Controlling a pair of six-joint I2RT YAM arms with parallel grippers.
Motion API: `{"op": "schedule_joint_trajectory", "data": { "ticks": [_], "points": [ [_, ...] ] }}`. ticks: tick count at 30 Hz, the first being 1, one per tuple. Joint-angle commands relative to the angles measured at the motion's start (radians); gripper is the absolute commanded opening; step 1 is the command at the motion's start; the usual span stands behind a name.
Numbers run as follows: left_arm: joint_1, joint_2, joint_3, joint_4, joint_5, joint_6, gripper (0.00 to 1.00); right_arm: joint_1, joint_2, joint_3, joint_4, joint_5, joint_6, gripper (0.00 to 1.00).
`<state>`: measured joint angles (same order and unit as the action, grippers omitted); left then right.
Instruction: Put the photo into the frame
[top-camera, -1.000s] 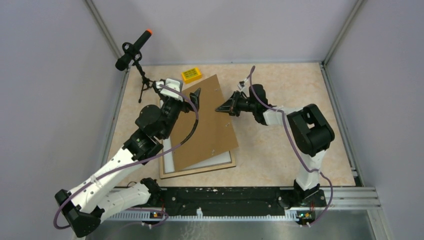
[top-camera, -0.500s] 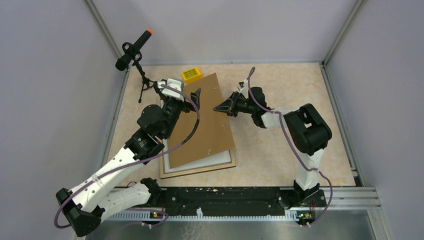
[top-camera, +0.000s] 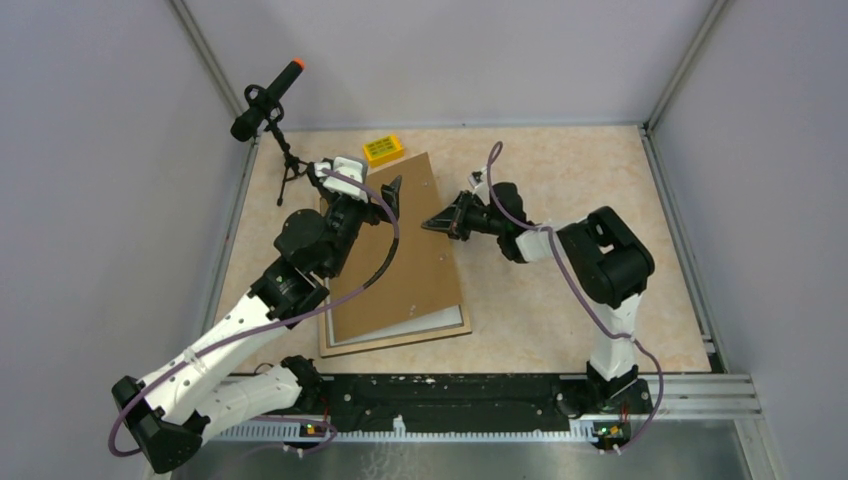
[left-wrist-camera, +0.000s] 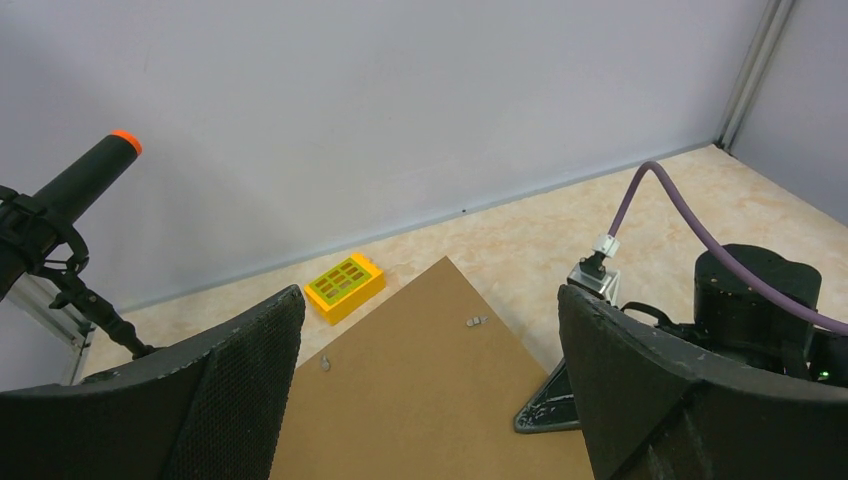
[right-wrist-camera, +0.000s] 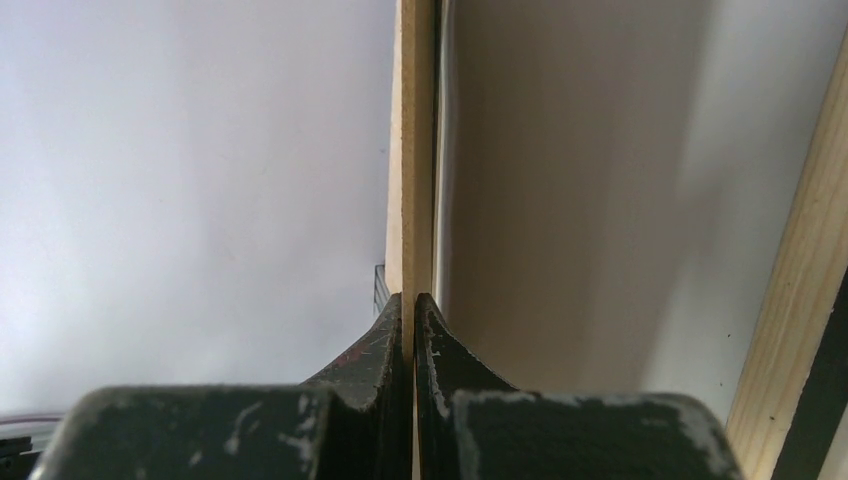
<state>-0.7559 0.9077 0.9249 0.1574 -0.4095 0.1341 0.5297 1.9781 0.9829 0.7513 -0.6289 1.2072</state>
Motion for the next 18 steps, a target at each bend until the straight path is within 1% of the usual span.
{"op": "schedule_joint_trajectory", "data": {
  "ticks": [1, 18],
  "points": [
    [0.002, -0.008, -0.008, 0.047, -0.007, 0.006, 0.99, 0.022, -0.005, -0.011, 0.132, -0.004, 0.038, 0.00],
    [0.003, 0.003, -0.001, 0.035, 0.000, 0.002, 0.99, 0.033, -0.019, -0.069, 0.189, 0.032, 0.067, 0.00]
  ]
}}
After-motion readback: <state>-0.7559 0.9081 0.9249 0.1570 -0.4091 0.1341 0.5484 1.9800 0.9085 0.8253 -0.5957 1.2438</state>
